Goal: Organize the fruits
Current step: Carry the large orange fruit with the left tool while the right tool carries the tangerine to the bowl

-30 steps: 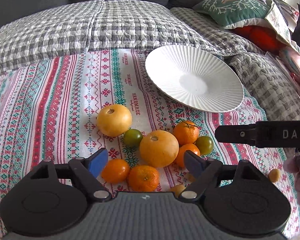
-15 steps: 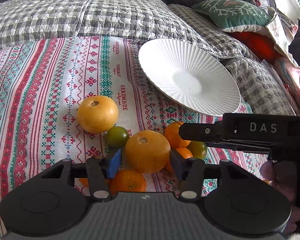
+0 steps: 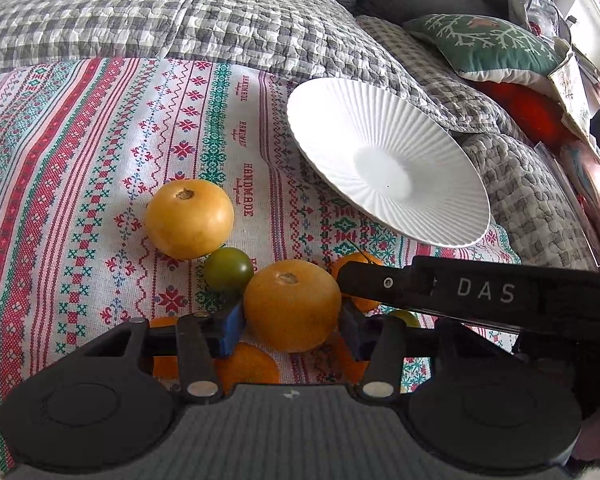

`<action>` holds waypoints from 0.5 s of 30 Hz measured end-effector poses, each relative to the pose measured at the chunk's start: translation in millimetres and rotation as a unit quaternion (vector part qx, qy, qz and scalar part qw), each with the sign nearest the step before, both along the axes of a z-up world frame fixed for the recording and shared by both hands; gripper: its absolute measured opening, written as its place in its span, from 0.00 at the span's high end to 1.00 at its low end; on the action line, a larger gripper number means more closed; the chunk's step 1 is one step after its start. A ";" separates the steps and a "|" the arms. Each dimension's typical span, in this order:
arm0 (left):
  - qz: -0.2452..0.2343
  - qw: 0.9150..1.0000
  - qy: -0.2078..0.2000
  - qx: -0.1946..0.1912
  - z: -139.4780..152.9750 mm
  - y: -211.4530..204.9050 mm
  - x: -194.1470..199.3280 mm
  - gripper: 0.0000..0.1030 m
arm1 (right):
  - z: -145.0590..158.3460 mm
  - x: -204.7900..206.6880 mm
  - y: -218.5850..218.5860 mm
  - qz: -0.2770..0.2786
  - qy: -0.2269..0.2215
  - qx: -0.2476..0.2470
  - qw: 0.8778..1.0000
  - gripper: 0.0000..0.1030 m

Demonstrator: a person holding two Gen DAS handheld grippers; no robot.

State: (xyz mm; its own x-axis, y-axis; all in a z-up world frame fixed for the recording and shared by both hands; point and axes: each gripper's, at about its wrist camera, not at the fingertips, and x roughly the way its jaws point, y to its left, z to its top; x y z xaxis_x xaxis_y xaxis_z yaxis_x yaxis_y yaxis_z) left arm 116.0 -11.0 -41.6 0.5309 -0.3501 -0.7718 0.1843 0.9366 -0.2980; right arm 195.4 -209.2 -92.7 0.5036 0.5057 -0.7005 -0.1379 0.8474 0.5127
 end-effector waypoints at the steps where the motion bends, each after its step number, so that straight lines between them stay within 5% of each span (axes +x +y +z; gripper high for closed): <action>1: 0.003 1.000 0.000 0.003 0.4 -0.5 -0.9 0.58 | 0.1 -1.3 -1.7 -0.001 -0.002 -0.003 1.000 0.69; 15: 0.003 1.000 -0.008 0.017 12.3 2.5 -12.7 0.58 | 7.3 -17.1 -41.7 -0.039 0.022 0.013 0.999 0.69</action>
